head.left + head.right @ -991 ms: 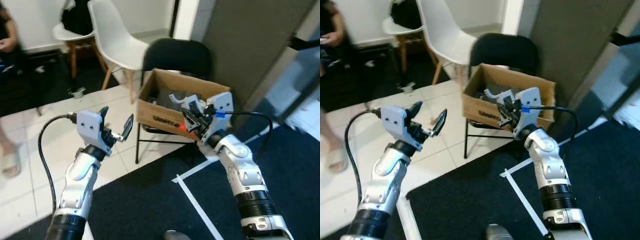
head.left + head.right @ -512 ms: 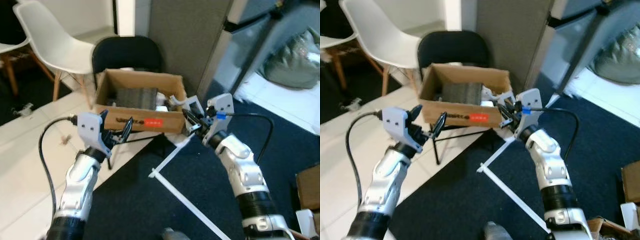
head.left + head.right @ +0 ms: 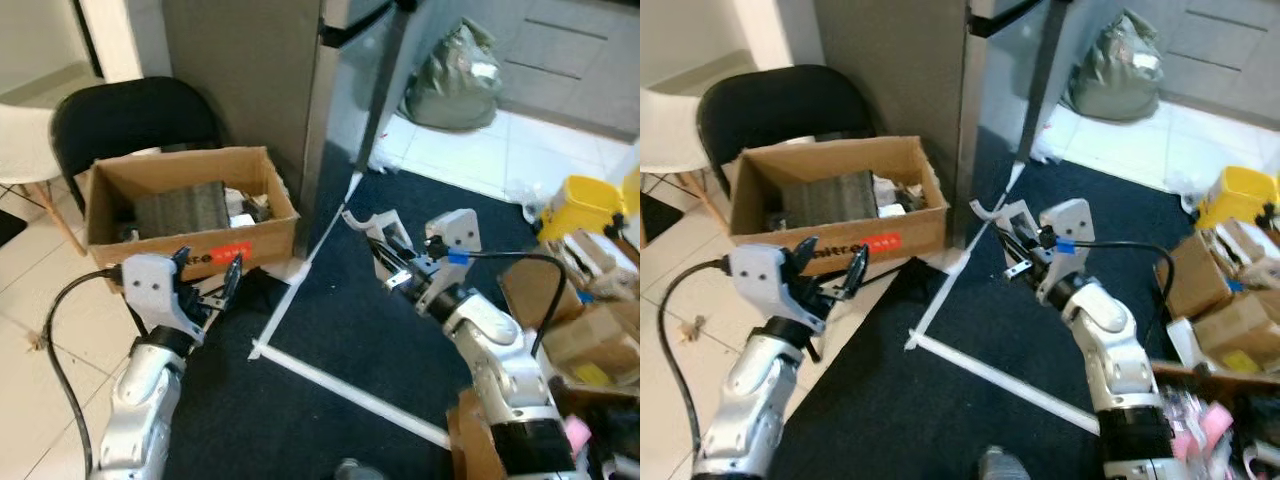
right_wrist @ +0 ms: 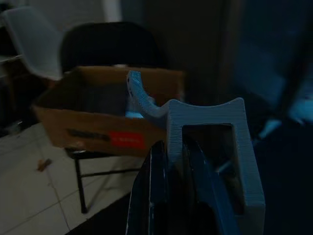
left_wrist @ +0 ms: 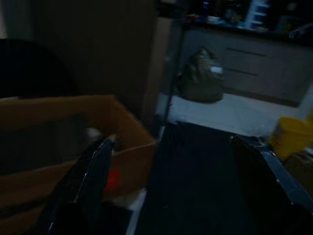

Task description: Picking trash to rubbish bin

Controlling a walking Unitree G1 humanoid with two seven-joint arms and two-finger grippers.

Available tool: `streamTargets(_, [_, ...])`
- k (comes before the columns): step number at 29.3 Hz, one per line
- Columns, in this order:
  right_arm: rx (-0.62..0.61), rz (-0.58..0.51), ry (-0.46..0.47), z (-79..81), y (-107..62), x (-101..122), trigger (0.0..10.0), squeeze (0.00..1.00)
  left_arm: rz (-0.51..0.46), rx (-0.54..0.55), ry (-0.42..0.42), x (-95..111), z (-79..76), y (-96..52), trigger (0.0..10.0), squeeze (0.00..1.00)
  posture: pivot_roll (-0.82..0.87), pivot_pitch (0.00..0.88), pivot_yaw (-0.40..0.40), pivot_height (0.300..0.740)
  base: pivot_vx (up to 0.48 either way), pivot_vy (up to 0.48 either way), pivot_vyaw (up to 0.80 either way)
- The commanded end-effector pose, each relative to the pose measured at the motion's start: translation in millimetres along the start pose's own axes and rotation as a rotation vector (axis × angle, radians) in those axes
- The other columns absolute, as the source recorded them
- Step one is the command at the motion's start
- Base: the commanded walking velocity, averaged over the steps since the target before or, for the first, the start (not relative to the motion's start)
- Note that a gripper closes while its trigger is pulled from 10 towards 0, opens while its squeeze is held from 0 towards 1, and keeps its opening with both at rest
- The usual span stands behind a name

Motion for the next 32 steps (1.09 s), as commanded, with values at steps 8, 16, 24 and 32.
streamTargets(8, [-0.001,-0.026,-0.027,-7.6,6.2,8,10.0,0.00,-0.046,-0.060,0.005,6,-8.4,13.3,10.0,0.00,0.02,0.000,-0.022,0.740,0.000,0.000,-0.80])
streamTargets(16, [0.041,-0.030,-0.031,0.3,7.8,9,10.0,0.00,-0.034,-0.082,0.000,8,-6.0,14.3,10.0,0.00,0.03,0.000,-0.019,0.740,0.000,0.000,-0.80])
streamTargets(24, [0.128,-0.062,-0.058,7.5,8.3,12,10.0,0.00,-0.016,-0.057,0.031,5,1.2,13.7,10.0,0.00,0.03,0.000,-0.016,0.740,0.000,0.000,0.09])
streamTargets(32, [0.204,-0.063,-0.077,13.5,4.8,10,10.0,0.00,0.034,0.009,0.075,4,7.2,6.3,10.0,0.00,0.04,0.000,-0.014,0.740,0.000,0.000,0.71])
Point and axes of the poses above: a point about 5 cm out from each wrist's last joint towards the gripper, its own y axis pointing out of the wrist towards the gripper, its own x axis along the axis of the wrist's last joint, z = x × y, the point moved 1 cm from there along y, pointing out of the wrist towards the gripper, and after that the axes turned 13 degrees about -y, right-handed, at the moved point
